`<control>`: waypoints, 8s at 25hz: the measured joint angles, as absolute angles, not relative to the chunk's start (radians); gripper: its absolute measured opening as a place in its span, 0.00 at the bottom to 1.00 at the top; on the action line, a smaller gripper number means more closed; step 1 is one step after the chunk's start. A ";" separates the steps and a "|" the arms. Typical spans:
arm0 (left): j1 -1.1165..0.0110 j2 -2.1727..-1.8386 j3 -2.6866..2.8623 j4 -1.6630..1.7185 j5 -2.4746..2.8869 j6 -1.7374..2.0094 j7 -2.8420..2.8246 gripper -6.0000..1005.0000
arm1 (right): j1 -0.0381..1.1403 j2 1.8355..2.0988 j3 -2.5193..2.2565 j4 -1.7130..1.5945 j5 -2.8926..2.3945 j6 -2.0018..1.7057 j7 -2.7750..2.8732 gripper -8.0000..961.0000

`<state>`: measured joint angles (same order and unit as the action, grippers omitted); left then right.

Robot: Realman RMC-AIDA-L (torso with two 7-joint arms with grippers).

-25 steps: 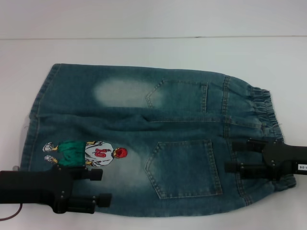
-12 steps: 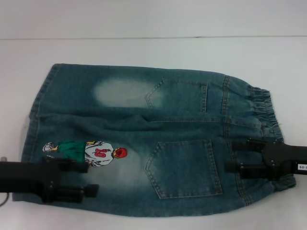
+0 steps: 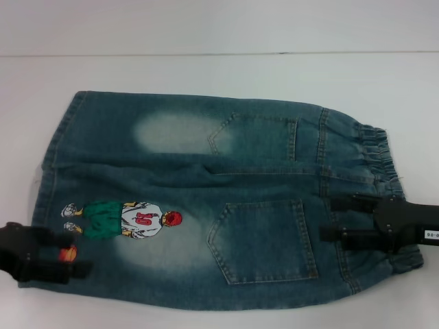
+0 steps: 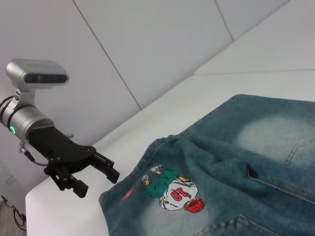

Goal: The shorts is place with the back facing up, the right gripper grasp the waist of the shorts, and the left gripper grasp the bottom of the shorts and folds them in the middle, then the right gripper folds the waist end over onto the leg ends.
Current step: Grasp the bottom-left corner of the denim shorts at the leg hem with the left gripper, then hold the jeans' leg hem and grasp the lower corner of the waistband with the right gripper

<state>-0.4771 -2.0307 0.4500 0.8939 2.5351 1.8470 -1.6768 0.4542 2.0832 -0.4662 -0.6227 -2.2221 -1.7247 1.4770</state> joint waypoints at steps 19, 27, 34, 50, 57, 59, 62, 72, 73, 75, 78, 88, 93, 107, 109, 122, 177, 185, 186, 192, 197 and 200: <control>-0.498 -2.010 0.397 0.928 2.724 1.784 -1.750 0.86 | 0.459 2.083 -0.466 -0.623 -2.212 -1.712 1.477 0.96; -0.500 -2.010 0.404 0.924 2.740 1.736 -1.767 0.86 | 0.458 2.083 -0.466 -0.623 -2.211 -1.712 1.477 0.96; -0.502 -2.013 0.408 0.913 2.752 1.713 -1.769 0.85 | 0.457 2.083 -0.464 -0.626 -2.209 -1.713 1.477 0.96; -0.505 -2.014 0.415 0.882 2.777 1.678 -1.775 0.85 | 0.459 2.082 -0.455 -0.632 -2.209 -1.716 1.479 0.95; -0.510 -2.014 0.417 0.881 2.778 1.655 -1.776 0.85 | 0.459 2.082 -0.454 -0.632 -2.209 -1.719 1.480 0.95; -0.512 -2.013 0.416 0.881 2.778 1.648 -1.777 0.85 | 0.459 2.082 -0.454 -0.632 -2.209 -1.719 1.480 0.95; -0.514 -2.010 0.413 0.885 2.784 1.638 -1.779 0.85 | 0.459 2.082 -0.454 -0.632 -2.209 -1.721 1.481 0.95; -0.514 -2.010 0.418 0.885 2.785 1.620 -1.790 0.85 | 0.454 2.081 -0.454 -0.632 -2.196 -1.722 1.482 0.95; -0.514 -2.010 0.418 0.884 2.785 1.620 -1.790 0.85 | 0.454 2.081 -0.454 -0.632 -2.196 -1.722 1.482 0.95; -0.514 -2.011 0.418 0.883 2.785 1.621 -1.791 0.85 | 0.454 2.080 -0.454 -0.632 -2.196 -1.722 1.482 0.95; -0.514 -2.011 0.418 0.880 2.785 1.624 -1.791 0.85 | 0.455 2.080 -0.454 -0.632 -2.195 -1.722 1.482 0.95; -0.512 -2.019 0.458 0.871 2.785 1.679 -1.793 0.84 | 0.452 2.077 -0.454 -0.632 -2.182 -1.725 1.482 0.95; -0.512 -2.028 0.484 0.869 2.785 1.698 -1.799 0.84 | 0.450 2.076 -0.454 -0.632 -2.176 -1.727 1.482 0.95; -0.548 -2.033 0.490 0.849 2.799 1.721 -1.793 0.84 | 0.456 2.074 -0.454 -0.632 -2.171 -1.727 1.482 0.95; -0.551 -2.034 0.489 0.849 2.802 1.720 -1.793 0.84 | 0.457 2.074 -0.454 -0.632 -2.171 -1.727 1.482 0.95; -0.576 -2.028 0.479 0.858 2.827 1.692 -1.792 0.84 | 0.457 2.072 -0.452 -0.632 -2.171 -1.725 1.482 0.95; -0.536 -2.028 0.483 0.932 2.846 1.771 -1.808 0.78 | 0.458 2.071 -0.440 -0.635 -2.146 -1.730 1.482 0.95; -0.539 -2.035 0.485 0.931 2.842 1.761 -1.807 0.78 | 0.459 2.069 -0.440 -0.635 -2.146 -1.730 1.482 0.95; -0.539 -2.035 0.485 0.931 2.843 1.760 -1.807 0.78 | 0.459 2.069 -0.440 -0.635 -2.146 -1.730 1.482 0.95; -0.543 -2.044 0.486 0.940 2.843 1.745 -1.808 0.67 | 0.459 2.069 -0.440 -0.636 -2.146 -1.730 1.482 0.95; -0.552 -2.043 0.487 0.930 2.847 1.727 -1.814 0.44 | 0.454 2.069 -0.440 -0.643 -2.135 -1.733 1.482 0.95; -0.557 -2.038 0.473 0.929 2.843 1.731 -1.816 0.34 | 0.451 2.069 -0.440 -0.646 -2.129 -1.737 1.482 0.95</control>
<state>-0.5567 -2.0381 0.4735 0.9287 2.8429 1.7312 -1.8159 0.4513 2.0693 -0.4402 -0.6465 -2.1292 -1.7372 1.4818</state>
